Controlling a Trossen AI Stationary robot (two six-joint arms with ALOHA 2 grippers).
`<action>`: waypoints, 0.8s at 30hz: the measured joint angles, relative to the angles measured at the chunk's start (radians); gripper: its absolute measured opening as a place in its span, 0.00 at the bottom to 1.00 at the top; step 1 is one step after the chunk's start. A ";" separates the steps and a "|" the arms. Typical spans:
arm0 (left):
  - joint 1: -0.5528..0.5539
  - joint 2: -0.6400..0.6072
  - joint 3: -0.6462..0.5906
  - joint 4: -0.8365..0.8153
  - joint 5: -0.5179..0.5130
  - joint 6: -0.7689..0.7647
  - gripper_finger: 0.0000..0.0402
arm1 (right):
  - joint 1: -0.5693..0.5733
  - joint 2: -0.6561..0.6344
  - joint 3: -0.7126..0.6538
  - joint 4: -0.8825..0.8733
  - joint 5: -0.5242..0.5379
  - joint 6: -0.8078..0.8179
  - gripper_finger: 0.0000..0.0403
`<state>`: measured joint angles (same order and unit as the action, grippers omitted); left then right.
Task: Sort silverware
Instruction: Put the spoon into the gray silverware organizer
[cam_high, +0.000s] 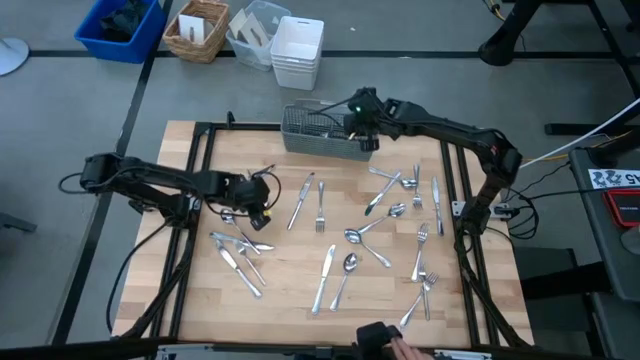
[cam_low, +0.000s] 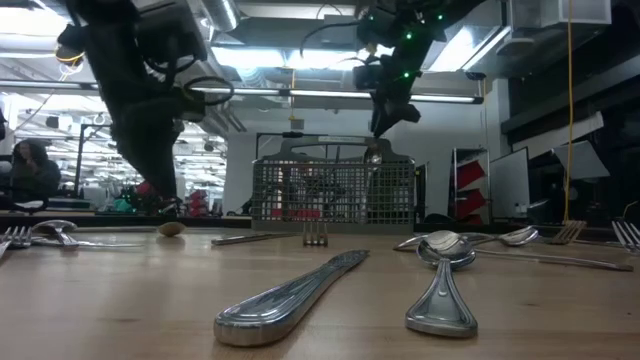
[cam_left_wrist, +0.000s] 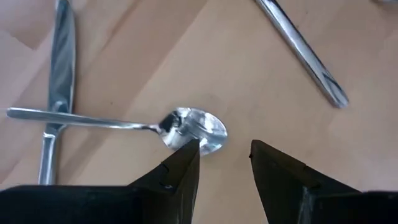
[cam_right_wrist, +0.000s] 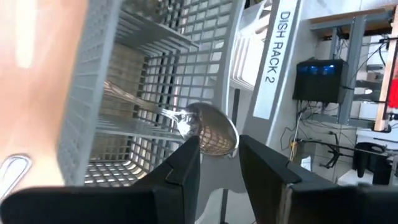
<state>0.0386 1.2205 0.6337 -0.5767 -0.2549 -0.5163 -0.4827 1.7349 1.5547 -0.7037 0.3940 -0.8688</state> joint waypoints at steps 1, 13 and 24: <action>-0.007 0.000 -0.010 0.015 -0.014 0.000 0.34 | 0.002 -0.007 0.000 -0.014 0.005 0.000 0.28; -0.060 0.014 -0.072 0.155 -0.116 0.046 0.34 | 0.032 -0.167 0.000 -0.106 0.000 0.119 0.28; -0.060 0.039 -0.071 0.166 -0.129 0.045 0.34 | 0.032 -0.318 0.000 -0.238 -0.162 0.215 0.28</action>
<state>-0.0212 1.2591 0.5625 -0.4112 -0.3836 -0.4709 -0.4511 1.4167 1.5547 -0.9421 0.2322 -0.6537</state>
